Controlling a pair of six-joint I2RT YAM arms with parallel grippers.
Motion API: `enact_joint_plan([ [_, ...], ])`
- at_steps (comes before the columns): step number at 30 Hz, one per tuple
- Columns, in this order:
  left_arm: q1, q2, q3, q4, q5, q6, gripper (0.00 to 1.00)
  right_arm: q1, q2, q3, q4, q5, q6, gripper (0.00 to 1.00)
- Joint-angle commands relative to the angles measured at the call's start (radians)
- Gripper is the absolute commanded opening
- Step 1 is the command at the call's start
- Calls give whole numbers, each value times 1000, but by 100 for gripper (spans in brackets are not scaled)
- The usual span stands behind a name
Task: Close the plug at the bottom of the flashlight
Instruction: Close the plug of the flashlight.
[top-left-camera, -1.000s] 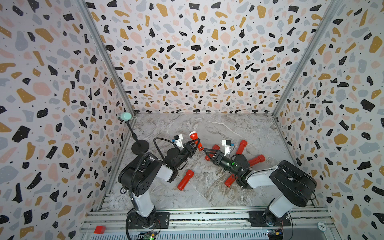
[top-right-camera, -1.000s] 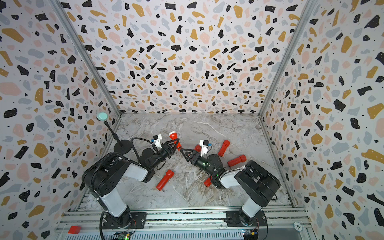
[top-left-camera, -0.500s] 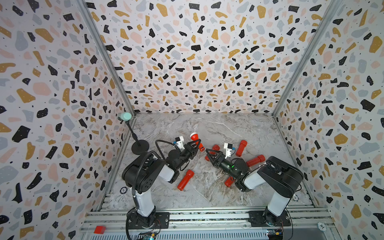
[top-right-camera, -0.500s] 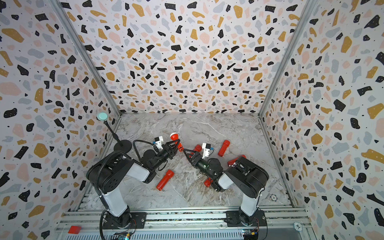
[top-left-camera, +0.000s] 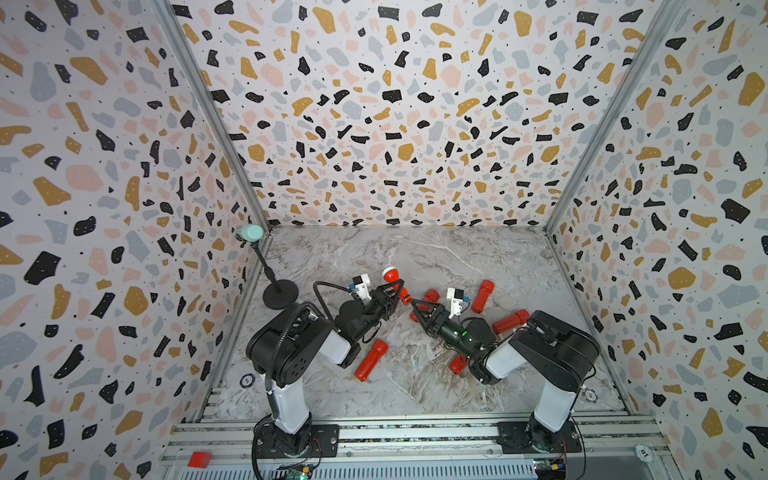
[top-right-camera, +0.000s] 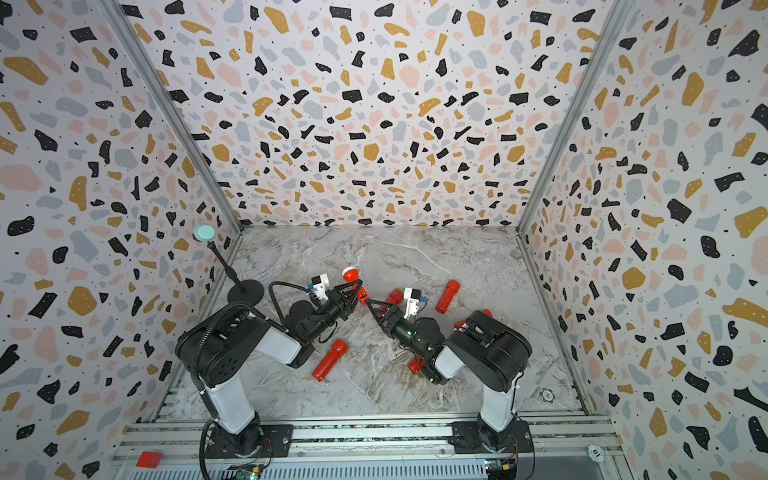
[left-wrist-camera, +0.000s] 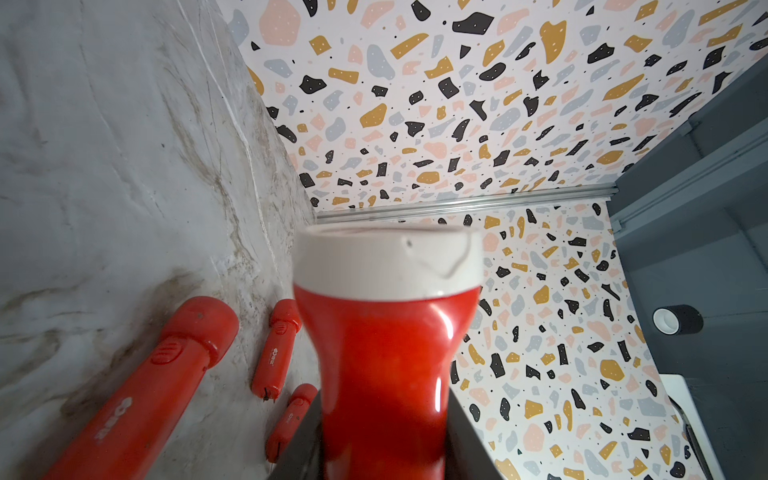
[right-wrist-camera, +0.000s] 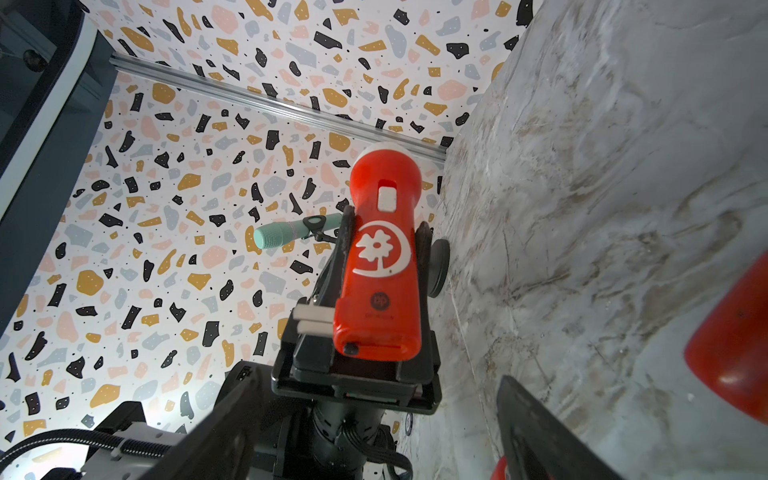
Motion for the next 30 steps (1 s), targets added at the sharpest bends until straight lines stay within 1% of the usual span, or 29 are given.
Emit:
enact_joint_plan([
  [1,-9,2,-7,93,-6,-5,0,2,9,14,90,-4,1,87],
  [3,-11,8,-6,105,-5,-15,0,3,15,14,99,-5,7,86],
  [5,-13,14,-4,118,-4,-25,0,2,21,15,112,-6,6,81],
  [6,-14,16,-4,120,-4,-29,0,2,22,16,112,-6,8,80],
  [13,-20,21,-8,127,-8,-35,0,1,37,20,131,-3,12,79],
  [16,-23,24,-10,126,-12,-35,0,1,41,24,134,-3,15,75],
  [24,-34,33,-11,136,-15,-41,0,1,56,38,146,-6,22,71],
  [30,-36,37,-17,146,-16,-46,0,-2,68,42,169,-7,31,66],
])
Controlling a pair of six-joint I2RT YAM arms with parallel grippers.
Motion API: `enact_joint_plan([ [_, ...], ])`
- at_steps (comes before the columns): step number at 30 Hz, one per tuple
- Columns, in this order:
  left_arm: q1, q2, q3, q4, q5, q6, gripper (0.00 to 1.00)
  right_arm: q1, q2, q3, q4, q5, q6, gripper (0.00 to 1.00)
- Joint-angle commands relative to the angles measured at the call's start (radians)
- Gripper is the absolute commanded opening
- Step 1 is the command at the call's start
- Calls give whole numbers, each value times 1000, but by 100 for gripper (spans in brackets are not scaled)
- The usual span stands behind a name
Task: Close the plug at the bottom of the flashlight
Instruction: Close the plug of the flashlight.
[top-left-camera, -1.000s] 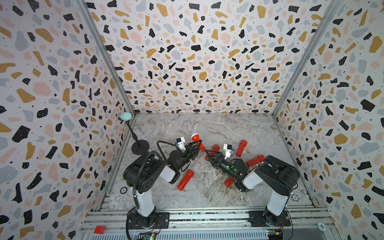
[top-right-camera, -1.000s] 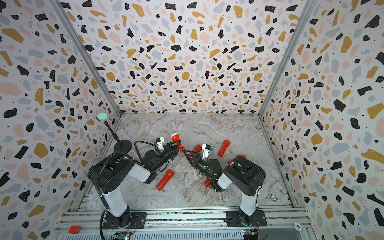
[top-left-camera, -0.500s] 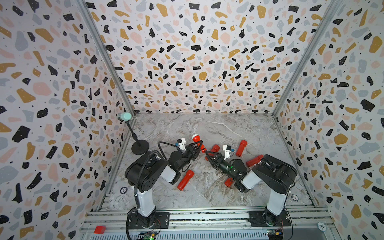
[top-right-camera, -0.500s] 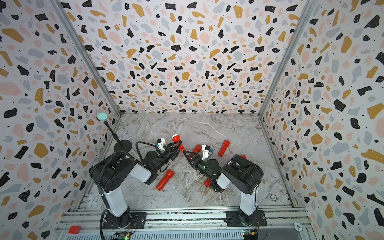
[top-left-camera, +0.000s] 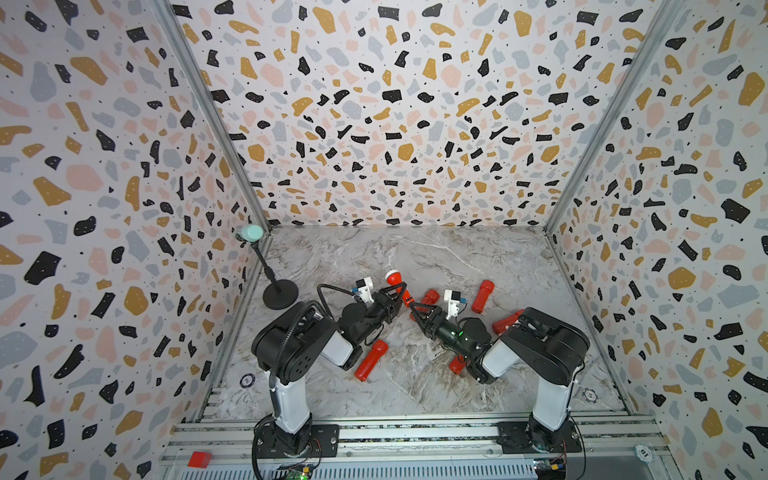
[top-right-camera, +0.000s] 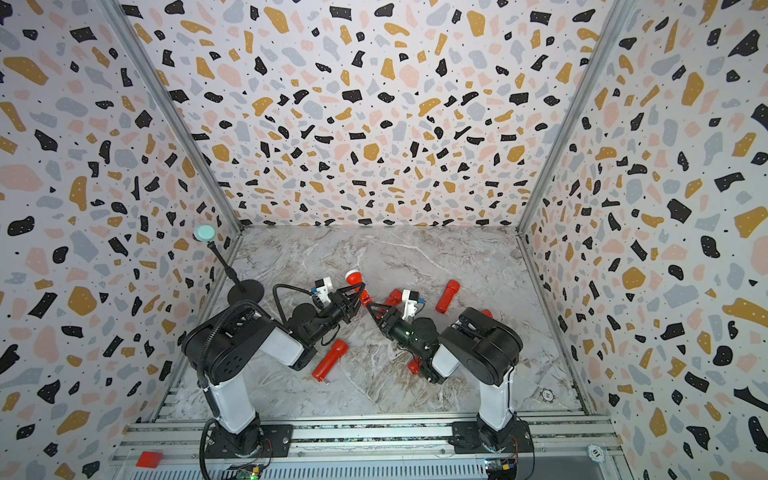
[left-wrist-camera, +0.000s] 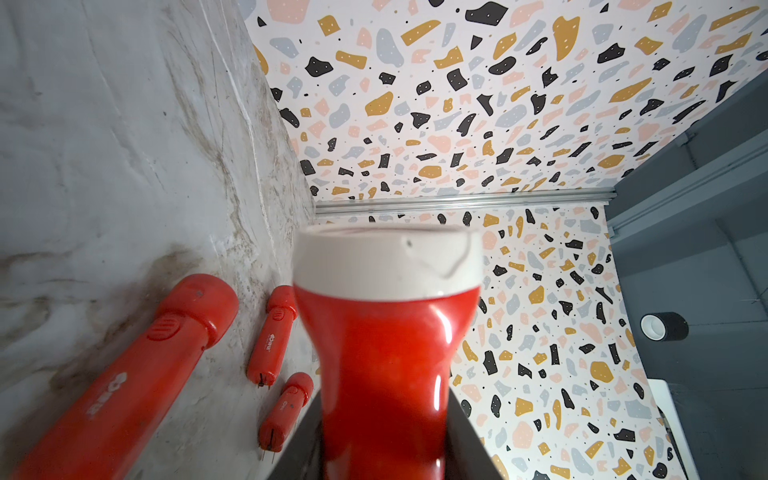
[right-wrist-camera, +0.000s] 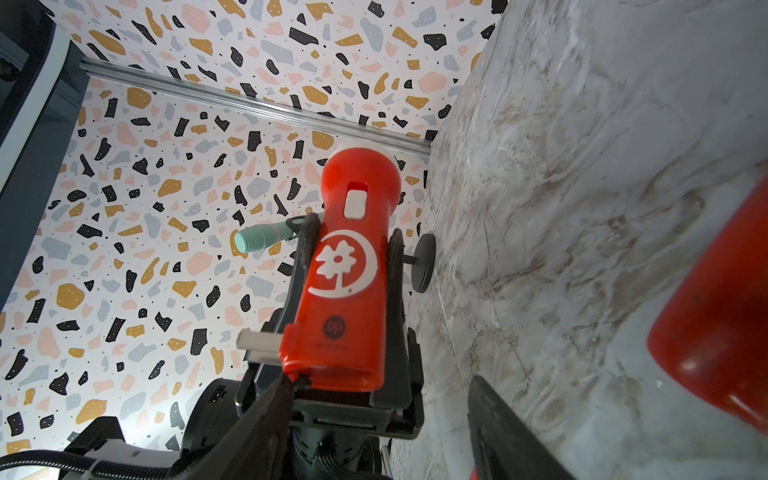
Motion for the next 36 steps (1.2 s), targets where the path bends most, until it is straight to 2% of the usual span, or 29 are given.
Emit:
enact_joint_plan([
  [1,-7,5,-11,114,-6,0,0,-2,8,22,163,-6,4,66],
  [36,-17,28,-16,164,-17,-32,0,-3,28,30,237,6,48,56],
])
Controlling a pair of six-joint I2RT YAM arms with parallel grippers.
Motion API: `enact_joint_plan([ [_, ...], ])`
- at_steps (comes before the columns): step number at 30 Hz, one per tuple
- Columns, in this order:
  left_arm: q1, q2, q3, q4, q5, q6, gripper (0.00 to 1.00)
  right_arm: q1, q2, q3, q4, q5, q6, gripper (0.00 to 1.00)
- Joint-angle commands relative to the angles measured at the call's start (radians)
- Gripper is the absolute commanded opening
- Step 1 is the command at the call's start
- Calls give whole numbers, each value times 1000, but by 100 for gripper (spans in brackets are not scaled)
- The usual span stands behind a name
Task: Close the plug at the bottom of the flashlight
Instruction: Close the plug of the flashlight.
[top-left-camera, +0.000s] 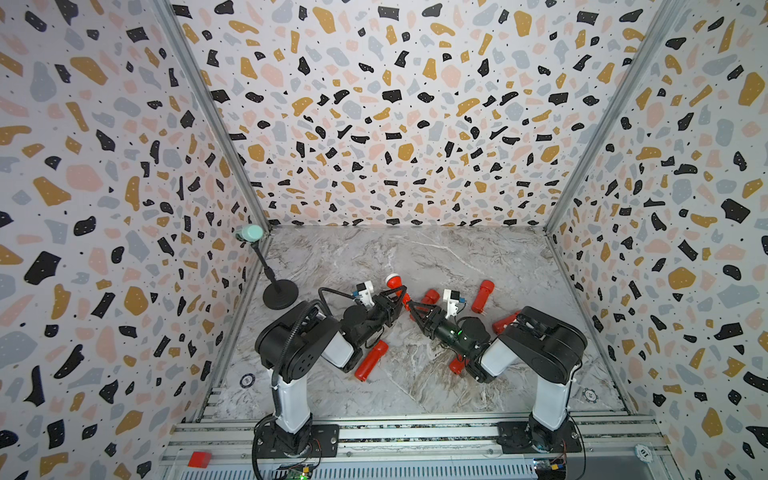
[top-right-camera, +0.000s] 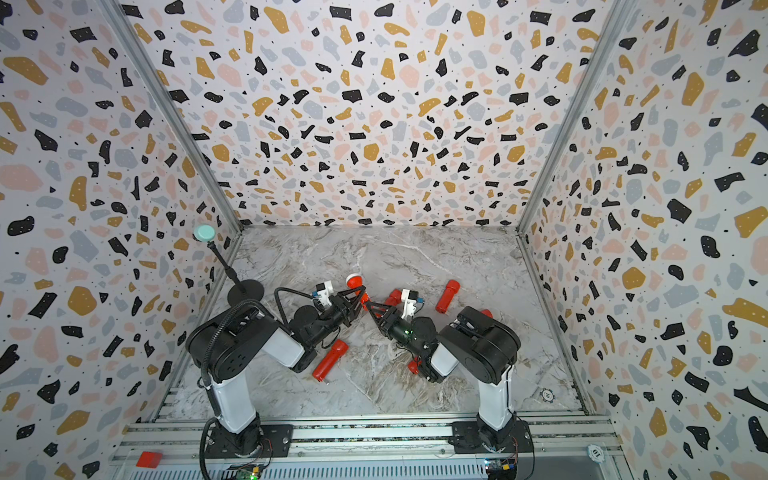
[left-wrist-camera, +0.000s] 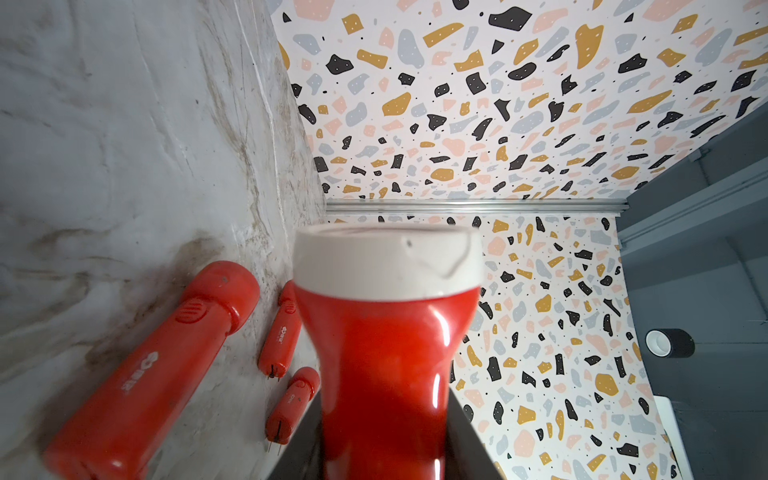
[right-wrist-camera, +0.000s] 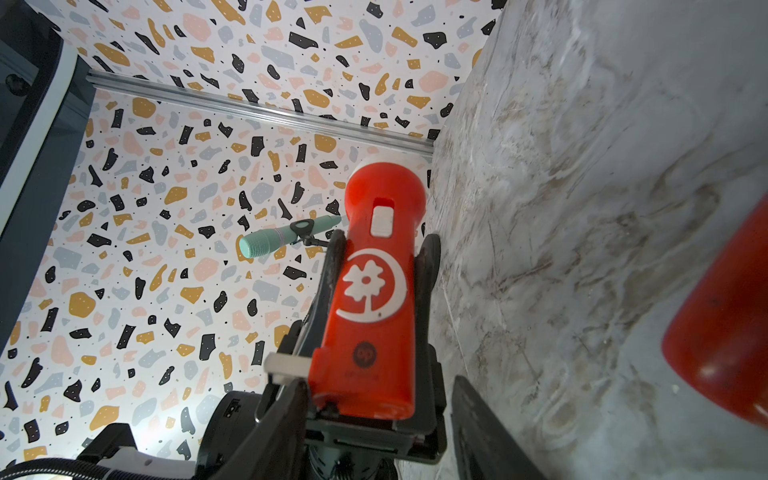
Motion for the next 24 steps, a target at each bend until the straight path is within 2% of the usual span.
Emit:
enact_joint_plan([
  [1,-8,8,-3,162,-3,-3,0,0,11,14,234,7,17,55],
  [24,-16,36,5,213,-23,-58,0,19,-4,-2,245,50,40,50],
])
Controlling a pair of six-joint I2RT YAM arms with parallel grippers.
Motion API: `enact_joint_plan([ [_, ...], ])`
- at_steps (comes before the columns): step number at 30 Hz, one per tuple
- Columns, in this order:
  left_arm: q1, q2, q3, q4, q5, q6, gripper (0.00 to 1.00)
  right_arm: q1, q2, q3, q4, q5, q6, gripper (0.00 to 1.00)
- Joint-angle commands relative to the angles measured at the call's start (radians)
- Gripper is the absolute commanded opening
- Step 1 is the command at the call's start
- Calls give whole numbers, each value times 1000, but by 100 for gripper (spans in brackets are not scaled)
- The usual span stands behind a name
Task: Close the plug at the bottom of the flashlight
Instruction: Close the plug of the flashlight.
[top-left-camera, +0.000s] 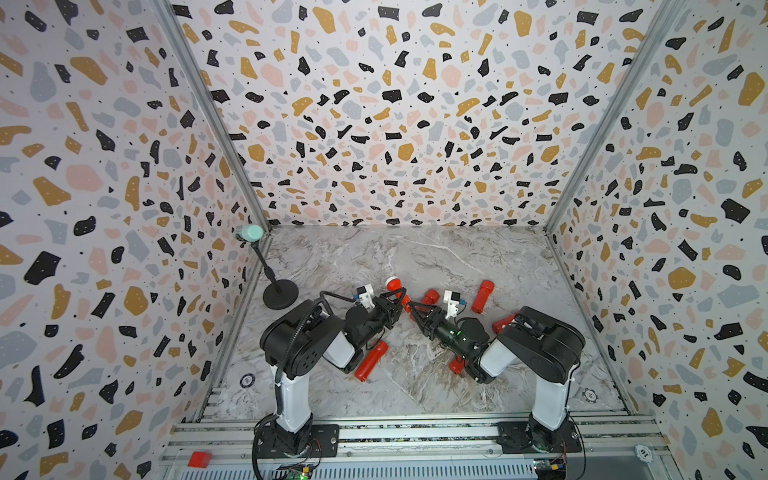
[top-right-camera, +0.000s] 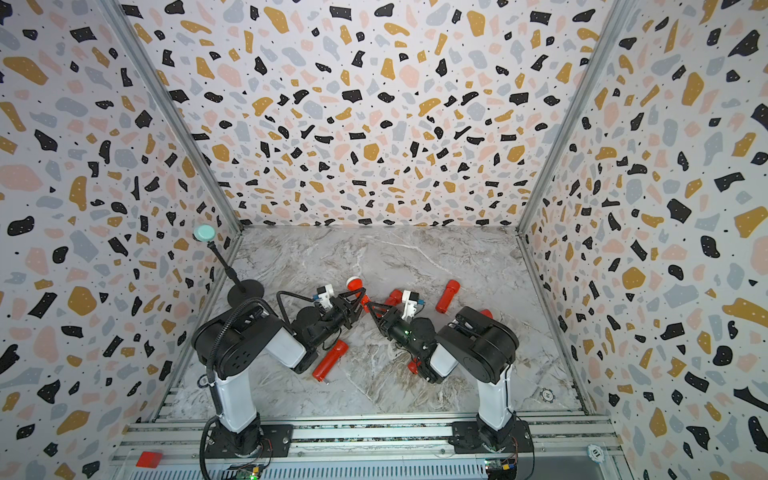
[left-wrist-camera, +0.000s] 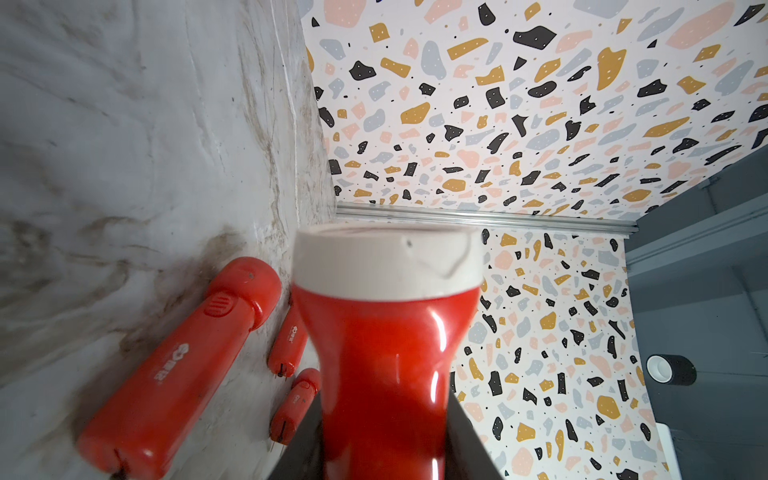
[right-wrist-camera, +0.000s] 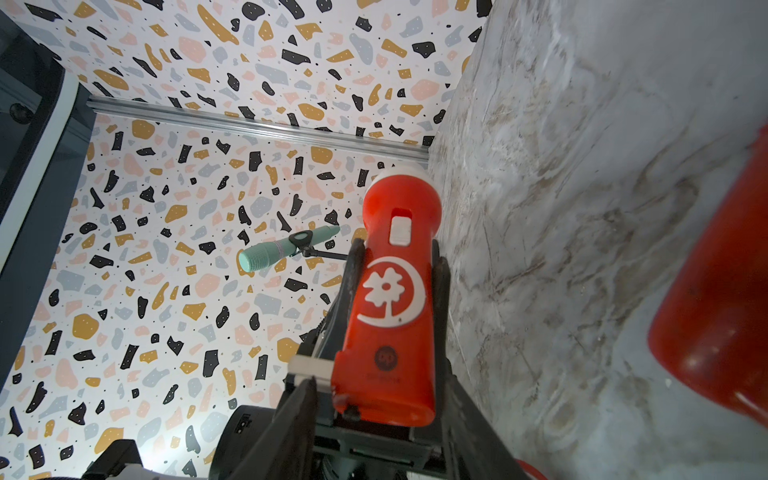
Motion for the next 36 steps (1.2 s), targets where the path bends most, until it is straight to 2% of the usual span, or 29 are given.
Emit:
enact_joint_plan([
  [1,-9,3,6,213,1,-7,0,10,-12,-3,242,14,4,50],
  [36,-19,36,5,283,-25,-72,0,38,-3,-15,242,53,20,42],
])
